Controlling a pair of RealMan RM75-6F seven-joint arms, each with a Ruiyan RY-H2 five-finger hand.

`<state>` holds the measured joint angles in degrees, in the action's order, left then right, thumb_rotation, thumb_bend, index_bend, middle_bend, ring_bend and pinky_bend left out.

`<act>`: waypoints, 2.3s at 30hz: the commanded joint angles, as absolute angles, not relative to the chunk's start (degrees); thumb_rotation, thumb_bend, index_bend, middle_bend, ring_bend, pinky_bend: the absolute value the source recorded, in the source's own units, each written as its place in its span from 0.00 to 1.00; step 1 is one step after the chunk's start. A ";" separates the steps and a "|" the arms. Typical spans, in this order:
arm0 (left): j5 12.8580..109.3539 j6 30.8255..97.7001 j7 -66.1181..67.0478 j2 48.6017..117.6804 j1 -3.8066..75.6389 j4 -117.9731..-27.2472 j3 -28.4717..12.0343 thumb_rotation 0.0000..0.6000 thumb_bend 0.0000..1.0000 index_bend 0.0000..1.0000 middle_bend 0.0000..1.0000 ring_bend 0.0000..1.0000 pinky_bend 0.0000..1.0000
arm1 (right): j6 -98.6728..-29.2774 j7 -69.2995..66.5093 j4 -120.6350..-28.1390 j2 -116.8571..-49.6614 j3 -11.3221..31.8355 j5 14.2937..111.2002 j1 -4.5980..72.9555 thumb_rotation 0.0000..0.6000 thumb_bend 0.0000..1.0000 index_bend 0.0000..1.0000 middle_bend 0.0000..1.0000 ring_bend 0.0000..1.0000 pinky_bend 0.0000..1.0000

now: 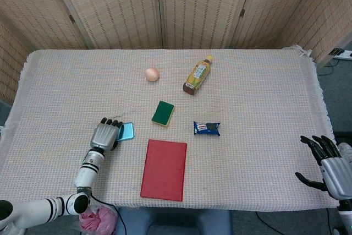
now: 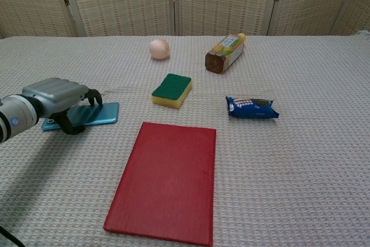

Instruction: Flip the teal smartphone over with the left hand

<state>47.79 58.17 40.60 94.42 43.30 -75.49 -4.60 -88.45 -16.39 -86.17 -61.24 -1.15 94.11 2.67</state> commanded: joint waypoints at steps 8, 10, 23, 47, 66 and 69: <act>49.55 57.65 39.09 91.81 43.01 -77.79 -5.22 1.00 0.40 0.37 0.42 0.29 0.19 | -88.36 -16.35 -86.25 -61.14 -1.12 94.08 2.69 1.00 0.11 0.11 0.21 0.11 0.09; 49.63 57.09 38.82 90.37 43.04 -79.23 -5.35 1.00 0.44 0.37 0.43 0.29 0.19 | -88.39 -16.30 -86.34 -61.08 -1.14 94.10 2.65 1.00 0.11 0.11 0.21 0.11 0.09; 45.74 49.99 32.85 83.30 44.38 -83.29 -7.40 1.00 0.50 0.42 0.50 0.34 0.19 | -88.72 -16.01 -86.74 -60.79 -1.16 94.05 2.34 1.00 0.11 0.11 0.21 0.11 0.09; 31.52 40.70 27.67 80.49 52.19 -72.18 -10.64 1.00 0.49 0.25 0.28 0.19 0.19 | -88.97 -15.44 -87.55 -60.35 -1.15 93.68 1.79 1.00 0.10 0.11 0.22 0.12 0.09; 55.25 75.02 14.92 73.47 32.17 -93.63 -6.36 1.00 0.32 0.11 0.12 0.08 0.19 | -89.40 -15.82 -86.10 -60.08 -0.88 95.56 2.65 1.00 0.10 0.11 0.22 0.12 0.09; 59.57 80.79 13.91 73.05 27.78 -94.45 -4.01 1.00 0.32 0.11 0.12 0.08 0.19 | -88.95 -16.17 -86.12 -60.12 -0.89 95.98 3.19 1.00 0.11 0.11 0.22 0.12 0.09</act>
